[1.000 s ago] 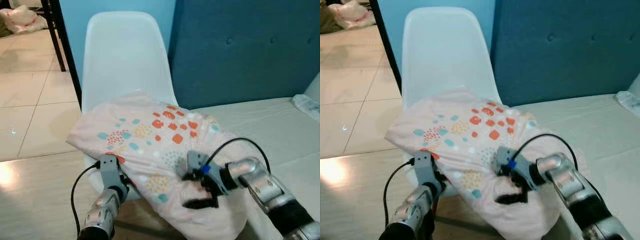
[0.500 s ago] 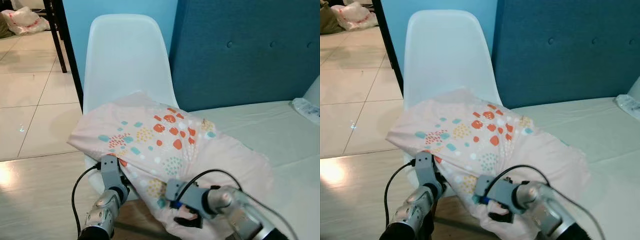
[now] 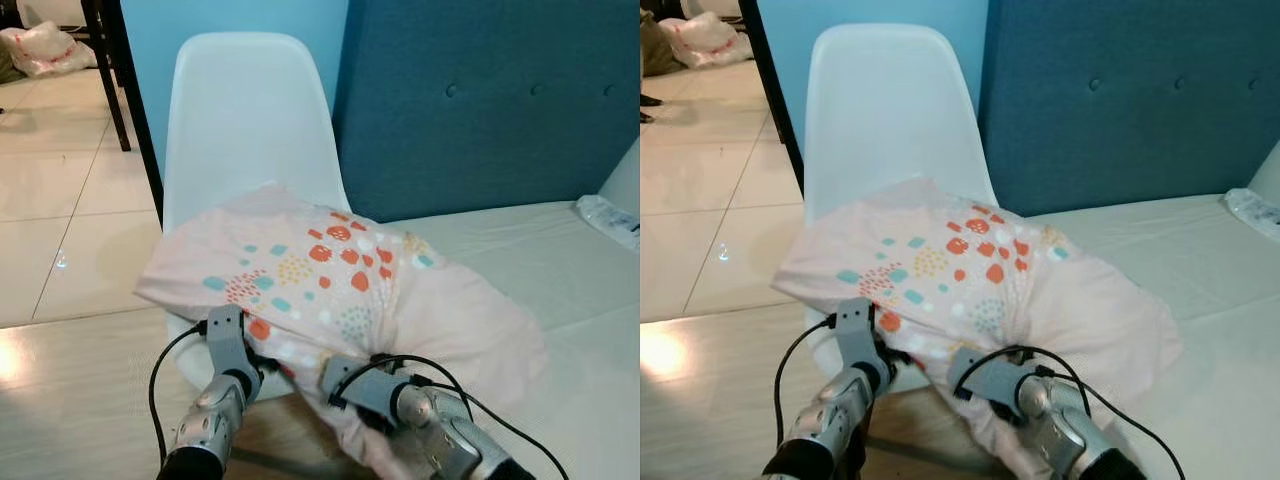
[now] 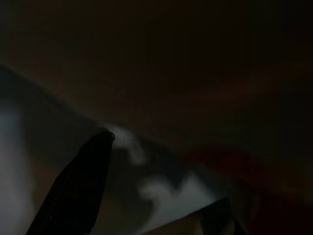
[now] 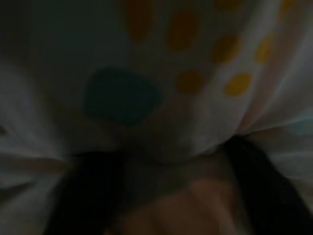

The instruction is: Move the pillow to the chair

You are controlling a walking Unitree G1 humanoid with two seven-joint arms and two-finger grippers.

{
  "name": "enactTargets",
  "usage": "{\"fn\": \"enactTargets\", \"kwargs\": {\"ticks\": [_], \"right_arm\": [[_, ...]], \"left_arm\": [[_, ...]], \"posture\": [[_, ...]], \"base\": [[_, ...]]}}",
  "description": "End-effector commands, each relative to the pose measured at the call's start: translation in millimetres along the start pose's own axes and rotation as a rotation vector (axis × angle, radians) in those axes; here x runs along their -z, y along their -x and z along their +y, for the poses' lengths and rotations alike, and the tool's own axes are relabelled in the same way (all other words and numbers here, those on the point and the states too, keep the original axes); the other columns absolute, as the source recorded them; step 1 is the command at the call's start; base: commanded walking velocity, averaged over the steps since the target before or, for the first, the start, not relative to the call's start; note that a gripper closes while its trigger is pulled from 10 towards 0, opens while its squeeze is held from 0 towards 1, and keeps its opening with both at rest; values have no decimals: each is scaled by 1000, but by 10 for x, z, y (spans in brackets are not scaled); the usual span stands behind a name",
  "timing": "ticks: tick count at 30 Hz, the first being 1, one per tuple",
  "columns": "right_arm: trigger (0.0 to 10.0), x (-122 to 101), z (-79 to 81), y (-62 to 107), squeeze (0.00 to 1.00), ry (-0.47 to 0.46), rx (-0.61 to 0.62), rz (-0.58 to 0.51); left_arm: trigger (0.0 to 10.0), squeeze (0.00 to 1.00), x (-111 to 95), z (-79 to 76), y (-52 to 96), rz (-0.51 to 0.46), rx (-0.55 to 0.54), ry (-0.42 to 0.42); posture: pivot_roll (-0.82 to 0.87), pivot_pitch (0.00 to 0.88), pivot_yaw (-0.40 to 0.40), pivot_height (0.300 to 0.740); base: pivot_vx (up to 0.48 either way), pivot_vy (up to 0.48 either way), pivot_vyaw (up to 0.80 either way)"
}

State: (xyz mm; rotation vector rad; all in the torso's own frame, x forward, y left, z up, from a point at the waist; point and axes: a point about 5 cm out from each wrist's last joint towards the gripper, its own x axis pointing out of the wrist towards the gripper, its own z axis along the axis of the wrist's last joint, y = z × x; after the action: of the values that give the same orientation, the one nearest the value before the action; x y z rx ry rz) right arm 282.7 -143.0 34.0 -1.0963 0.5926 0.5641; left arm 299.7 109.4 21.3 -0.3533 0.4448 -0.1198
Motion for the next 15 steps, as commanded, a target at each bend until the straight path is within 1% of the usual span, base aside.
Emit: {"fn": "enactTargets", "kwargs": {"ticks": [1, 5, 6, 10, 13, 14, 15], "right_arm": [[0, 205, -142, -4, 0, -15, 77, 80], [0, 255, -274, -20, 0, -11, 167, 82], [0, 255, -274, -20, 0, -11, 167, 82], [0, 288, -452, -46, 0, -18, 285, 67], [0, 300, -576, -48, 0, -25, 353, 59], [0, 300, -576, -48, 0, -25, 353, 59], [0, 307, -623, -45, 0, -31, 373, 57]], "left_arm": [[10000, 0, -26, -41, -15, -15, 13, 7], [10000, 0, -24, -38, -12, -16, 12, 6], [10000, 0, -24, -38, -12, -16, 12, 6], [10000, 0, -35, -39, -16, -20, 11, 8], [10000, 0, -37, -40, -16, -21, 12, 9], [10000, 0, -37, -40, -16, -21, 12, 9], [10000, 0, -37, -42, -16, -21, 12, 10]], "posture": [[49, 59, -78, 493], [50, 58, -77, 493], [50, 58, -77, 493], [53, 59, -77, 493], [54, 59, -75, 493], [54, 59, -75, 493], [54, 59, -75, 493]], "base": [[0, 0, 0], [0, 0, 0], [0, 0, 0], [0, 0, 0], [0, 0, 0], [0, 0, 0], [0, 0, 0]]}}
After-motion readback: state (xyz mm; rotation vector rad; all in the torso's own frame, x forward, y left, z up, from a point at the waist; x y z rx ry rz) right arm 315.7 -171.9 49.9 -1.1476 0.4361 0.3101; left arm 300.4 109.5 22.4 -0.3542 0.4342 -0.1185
